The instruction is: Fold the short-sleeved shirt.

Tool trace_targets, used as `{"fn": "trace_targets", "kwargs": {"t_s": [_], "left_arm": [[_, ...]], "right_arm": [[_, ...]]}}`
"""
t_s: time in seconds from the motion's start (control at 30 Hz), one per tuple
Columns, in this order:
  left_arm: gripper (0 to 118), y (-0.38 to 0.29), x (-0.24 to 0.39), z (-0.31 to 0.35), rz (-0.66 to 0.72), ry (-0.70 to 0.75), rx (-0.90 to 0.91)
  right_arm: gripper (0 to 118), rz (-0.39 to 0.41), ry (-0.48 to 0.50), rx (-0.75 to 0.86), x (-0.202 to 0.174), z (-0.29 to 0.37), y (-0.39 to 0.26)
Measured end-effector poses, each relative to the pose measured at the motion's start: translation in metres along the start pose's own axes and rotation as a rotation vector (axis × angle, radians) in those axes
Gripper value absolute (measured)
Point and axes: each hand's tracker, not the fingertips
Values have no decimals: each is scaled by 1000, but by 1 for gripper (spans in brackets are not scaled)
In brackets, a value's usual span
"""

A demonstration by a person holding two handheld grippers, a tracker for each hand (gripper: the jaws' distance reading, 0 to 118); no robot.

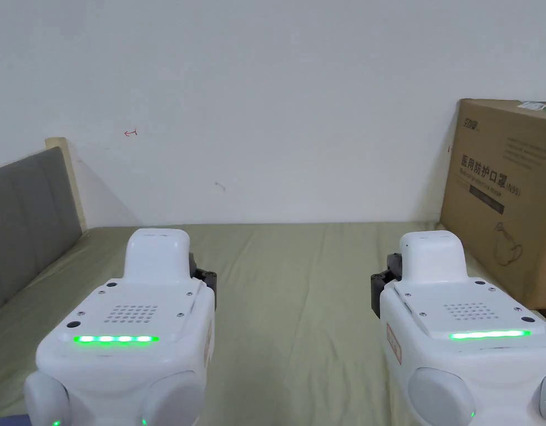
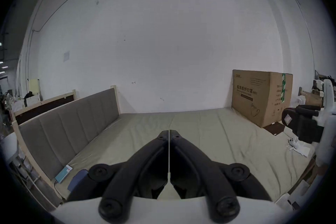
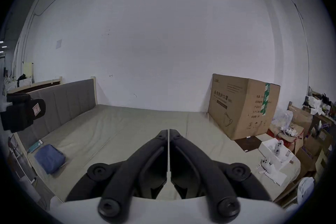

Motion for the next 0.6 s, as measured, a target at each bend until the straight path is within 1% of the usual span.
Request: {"fn": "trace_targets", "kwargs": {"t_s": [0.03, 0.07, 0.1, 0.13, 0.17, 0.2, 0.23, 0.27, 0.3, 0.33, 0.47, 0.53, 0.6], "left_arm": [[2, -1, 1, 0, -7, 5, -3], [7, -1, 2, -1, -19, 10, -4], [22, -2, 4, 0, -21, 18, 1], [40, -2, 3, 0, -21, 17, 3], [61, -2, 1, -1, -11, 9, 2], [88, -2, -1, -2, 18, -8, 2], [106, -4, -1, -3, 54, -31, 3], [117, -5, -2, -3, 76, -30, 5], [118, -5, -2, -1, 77, -33, 13], [118, -5, -2, -2, 80, -30, 10], [118, -3, 3, -2, 44, 45, 8], [118, -3, 4, -2, 23, 43, 16], [118, -3, 5, -2, 1, 21, 3]], "right_arm": [[3, -1, 1, 1, 1, 2, -1], [10, -4, 5, 0, 1, 2, -1], [28, -5, 8, 2, 2, 3, -1], [46, -7, 9, 5, 2, 3, -2], [67, -6, 5, 6, 2, 4, -3], [90, -4, 1, 15, 2, 5, -6], [100, -3, -7, 27, 2, 6, -7], [108, 1, -13, 30, 2, 6, -7], [114, 3, -15, 37, 2, 8, -8], [116, 5, -16, 40, 3, 8, -8], [116, -12, -11, 33, 8, 5, -11], [116, -25, -5, 28, 10, 4, -12], [116, -69, 14, 13, 12, 1, -12]]}}
